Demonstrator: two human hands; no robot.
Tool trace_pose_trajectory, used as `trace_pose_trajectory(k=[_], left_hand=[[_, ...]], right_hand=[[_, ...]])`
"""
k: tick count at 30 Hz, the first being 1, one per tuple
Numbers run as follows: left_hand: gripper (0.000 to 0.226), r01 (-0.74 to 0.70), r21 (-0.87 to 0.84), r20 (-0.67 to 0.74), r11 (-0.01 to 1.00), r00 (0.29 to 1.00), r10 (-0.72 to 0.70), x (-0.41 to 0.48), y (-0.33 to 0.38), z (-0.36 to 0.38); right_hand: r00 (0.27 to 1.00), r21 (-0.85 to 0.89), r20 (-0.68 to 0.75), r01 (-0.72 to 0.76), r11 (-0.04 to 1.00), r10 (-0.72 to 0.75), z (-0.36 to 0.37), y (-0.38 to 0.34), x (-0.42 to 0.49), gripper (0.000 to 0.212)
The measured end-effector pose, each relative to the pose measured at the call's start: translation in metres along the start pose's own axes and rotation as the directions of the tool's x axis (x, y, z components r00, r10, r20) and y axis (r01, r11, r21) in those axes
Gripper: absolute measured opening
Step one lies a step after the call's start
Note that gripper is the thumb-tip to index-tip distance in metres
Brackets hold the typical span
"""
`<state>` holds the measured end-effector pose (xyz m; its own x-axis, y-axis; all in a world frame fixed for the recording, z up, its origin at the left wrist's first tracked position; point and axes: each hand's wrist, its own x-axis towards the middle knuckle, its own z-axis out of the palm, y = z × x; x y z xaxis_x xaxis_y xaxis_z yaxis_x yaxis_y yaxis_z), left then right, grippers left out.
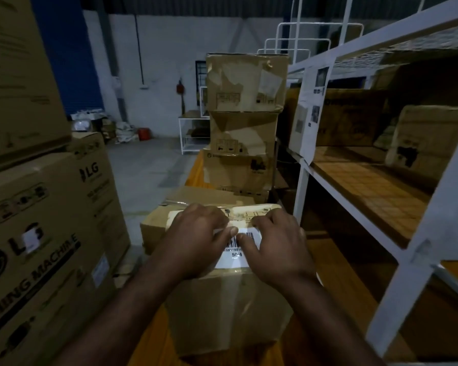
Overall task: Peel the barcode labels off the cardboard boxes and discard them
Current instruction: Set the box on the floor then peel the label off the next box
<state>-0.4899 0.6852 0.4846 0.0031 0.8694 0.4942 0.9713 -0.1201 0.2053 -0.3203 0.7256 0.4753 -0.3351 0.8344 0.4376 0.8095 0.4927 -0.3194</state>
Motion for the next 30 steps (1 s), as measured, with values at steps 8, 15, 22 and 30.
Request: trace_pose_trajectory(k=[8,15,22,30], left_hand=[[0.018,-0.006,-0.116,-0.093,0.993,0.996,-0.005,-0.015,0.002,-0.002],[0.017,0.032,-0.221,-0.104,0.975,0.993,-0.056,-0.030,0.006,-0.008],[0.037,0.061,-0.274,0.030,0.960,0.998,-0.054,-0.034,-0.001,-0.019],[0.012,0.031,-0.238,0.032,0.971,0.999,-0.024,-0.034,0.007,-0.020]], right_hand=[[0.999,0.054,-0.045,0.029,0.998,-0.027,-0.002,0.001,-0.015,0.041],[0.998,0.167,0.050,-0.051,0.985,0.043,-0.018,-0.005,-0.011,0.016],[0.993,0.613,0.111,-0.093,0.784,0.031,-0.021,0.006,-0.026,0.024],[0.996,0.703,0.079,-0.084,0.706,0.040,-0.021,0.014,-0.036,0.019]])
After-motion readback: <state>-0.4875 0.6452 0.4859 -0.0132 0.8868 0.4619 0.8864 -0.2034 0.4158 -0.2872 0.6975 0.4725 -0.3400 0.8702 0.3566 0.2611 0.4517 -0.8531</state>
